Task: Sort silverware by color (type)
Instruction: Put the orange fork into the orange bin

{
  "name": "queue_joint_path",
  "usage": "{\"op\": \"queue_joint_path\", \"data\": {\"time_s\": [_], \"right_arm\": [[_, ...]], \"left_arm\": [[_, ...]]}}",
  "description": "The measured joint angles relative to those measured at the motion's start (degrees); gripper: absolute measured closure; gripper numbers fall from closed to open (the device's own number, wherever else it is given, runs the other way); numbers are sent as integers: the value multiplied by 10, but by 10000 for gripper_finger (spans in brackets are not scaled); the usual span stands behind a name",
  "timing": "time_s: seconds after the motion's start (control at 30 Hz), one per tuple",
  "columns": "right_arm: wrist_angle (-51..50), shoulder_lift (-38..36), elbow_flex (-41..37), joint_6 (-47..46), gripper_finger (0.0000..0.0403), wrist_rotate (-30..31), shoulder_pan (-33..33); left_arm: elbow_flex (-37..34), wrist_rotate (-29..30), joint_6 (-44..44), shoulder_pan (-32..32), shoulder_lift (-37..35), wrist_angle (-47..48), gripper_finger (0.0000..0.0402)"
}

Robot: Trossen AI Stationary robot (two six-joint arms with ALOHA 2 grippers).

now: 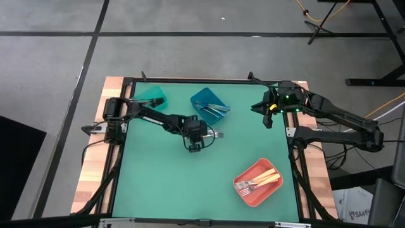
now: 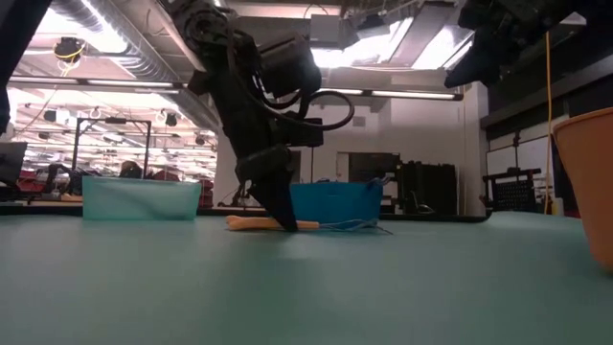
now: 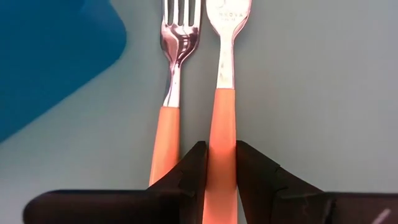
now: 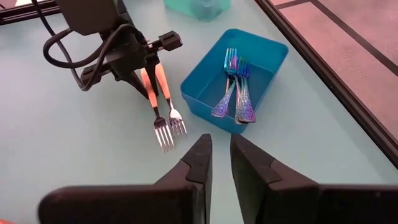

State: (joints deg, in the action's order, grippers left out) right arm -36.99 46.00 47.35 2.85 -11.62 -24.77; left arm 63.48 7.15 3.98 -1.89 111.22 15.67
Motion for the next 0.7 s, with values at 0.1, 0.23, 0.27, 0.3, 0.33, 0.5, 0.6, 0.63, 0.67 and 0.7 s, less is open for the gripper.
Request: {"op": "queue_joint_path", "data": {"time_s": [0.1,0.23,0.27,0.3,0.33,0.5,0.6,0.63,0.67,0.7], "right_arm": [[0,0,0,0,352,0,0],[0,0,0,0,352,0,0],[0,0,0,0,352,0,0],[0,0,0,0,352,0,0],[0,0,0,0,352,0,0],[0,0,0,0,352,0,0],[0,0,0,0,352,0,0],[0,0,0,0,352,0,0],[0,0,0,0,352,0,0],[0,0,0,0,352,0,0]], "left_arm": [[0,6,4,7,0,-1,339],[0,20,19,16,0,-6,339],[0,20,26,19,1,-9,339],[-1,20,33,20,1,-14,339],[-1,17,38,21,1,-21,339],[-1,0,47,32,4,-66,339],[-2,-2,67,37,5,-110,338],[-2,-2,76,38,5,-126,338],[-2,-1,82,40,5,-144,338],[-2,1,89,42,5,-159,338]]}}
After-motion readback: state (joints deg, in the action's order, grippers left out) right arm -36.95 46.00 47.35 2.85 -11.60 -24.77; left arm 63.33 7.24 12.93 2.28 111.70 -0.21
